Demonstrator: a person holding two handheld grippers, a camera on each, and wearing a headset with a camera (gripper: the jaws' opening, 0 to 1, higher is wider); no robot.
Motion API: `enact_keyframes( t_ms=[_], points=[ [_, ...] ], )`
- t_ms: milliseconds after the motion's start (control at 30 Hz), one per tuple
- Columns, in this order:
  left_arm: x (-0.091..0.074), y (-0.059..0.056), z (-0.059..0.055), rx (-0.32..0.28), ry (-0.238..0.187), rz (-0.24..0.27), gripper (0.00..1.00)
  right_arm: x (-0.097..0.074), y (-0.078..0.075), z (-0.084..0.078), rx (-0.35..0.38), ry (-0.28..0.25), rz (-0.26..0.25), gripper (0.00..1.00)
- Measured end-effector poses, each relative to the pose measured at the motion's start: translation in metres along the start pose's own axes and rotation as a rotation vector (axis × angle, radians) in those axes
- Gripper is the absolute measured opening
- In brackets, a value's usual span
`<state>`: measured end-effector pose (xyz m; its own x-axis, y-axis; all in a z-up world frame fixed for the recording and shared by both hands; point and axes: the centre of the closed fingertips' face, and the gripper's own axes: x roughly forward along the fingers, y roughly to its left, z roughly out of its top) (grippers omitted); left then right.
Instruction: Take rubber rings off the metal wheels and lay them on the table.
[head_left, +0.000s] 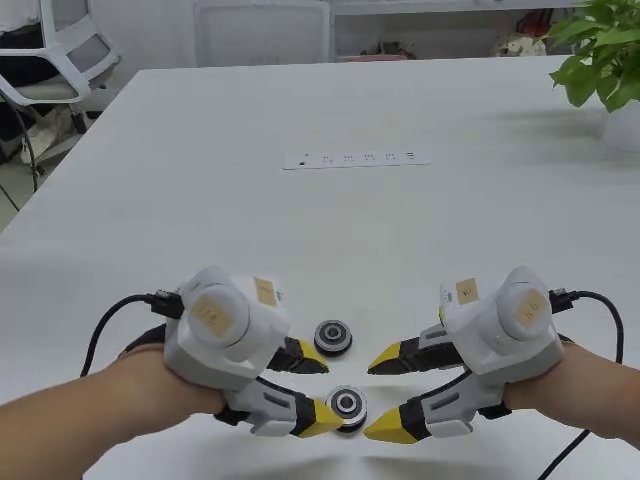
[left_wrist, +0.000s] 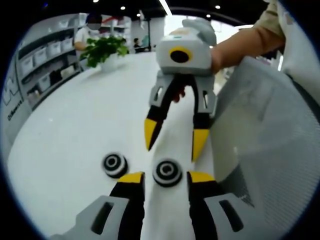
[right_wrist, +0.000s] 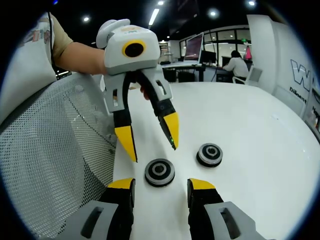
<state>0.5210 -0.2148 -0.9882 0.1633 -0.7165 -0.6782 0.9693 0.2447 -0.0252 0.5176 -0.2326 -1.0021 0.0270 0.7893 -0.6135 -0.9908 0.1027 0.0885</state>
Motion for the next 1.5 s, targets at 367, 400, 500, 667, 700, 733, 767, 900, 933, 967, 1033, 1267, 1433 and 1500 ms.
enact_keyframes(
  t_ms=[367,400,500,667,700,733,767,900,933,967,1033,1267,1433,1500],
  points=[
    [0.009,-0.003,0.0,-0.006,0.006,-0.007,0.28,0.001,0.002,0.0,0.004,-0.001,0.004,0.4],
    [0.01,-0.003,0.0,-0.005,0.005,-0.008,0.27,0.001,0.002,0.0,0.004,-0.001,0.005,0.4],
    [0.012,-0.003,0.001,-0.003,0.005,-0.009,0.24,0.001,0.002,0.0,0.001,0.001,0.006,0.4],
    [0.015,-0.004,0.0,0.003,0.011,-0.006,0.22,0.0,0.002,0.0,0.001,-0.001,0.005,0.4],
    [0.016,-0.005,0.0,0.004,0.013,-0.007,0.21,0.0,0.002,0.0,0.001,0.0,0.005,0.4],
    [0.016,-0.005,0.0,0.008,0.015,-0.008,0.21,0.0,0.003,-0.001,0.002,0.0,0.005,0.4],
    [0.017,-0.005,0.0,0.012,0.019,-0.006,0.2,0.0,0.003,-0.001,0.002,0.0,0.006,0.4],
    [0.019,-0.005,-0.004,0.015,0.03,0.002,0.18,0.001,0.003,-0.001,0.002,0.002,0.007,0.4],
    [0.018,-0.004,-0.003,0.007,0.028,0.005,0.17,0.001,0.003,-0.001,0.001,0.002,0.007,0.4],
    [0.018,-0.004,-0.003,0.006,0.026,0.007,0.17,0.001,0.003,-0.001,0.001,0.002,0.007,0.4],
    [0.018,-0.004,-0.003,0.014,0.022,0.013,0.17,0.001,0.003,-0.001,0.002,0.002,0.007,0.4],
    [0.018,-0.002,-0.003,0.026,0.009,0.039,0.15,0.001,0.002,0.0,0.001,0.003,0.008,0.38],
    [0.018,-0.002,-0.003,0.025,-0.002,0.048,0.14,0.003,0.003,0.002,0.01,-0.002,0.015,0.38],
    [0.018,-0.001,-0.003,0.023,-0.006,0.051,0.14,0.004,0.003,0.003,0.004,0.002,0.019,0.37]
  ],
)
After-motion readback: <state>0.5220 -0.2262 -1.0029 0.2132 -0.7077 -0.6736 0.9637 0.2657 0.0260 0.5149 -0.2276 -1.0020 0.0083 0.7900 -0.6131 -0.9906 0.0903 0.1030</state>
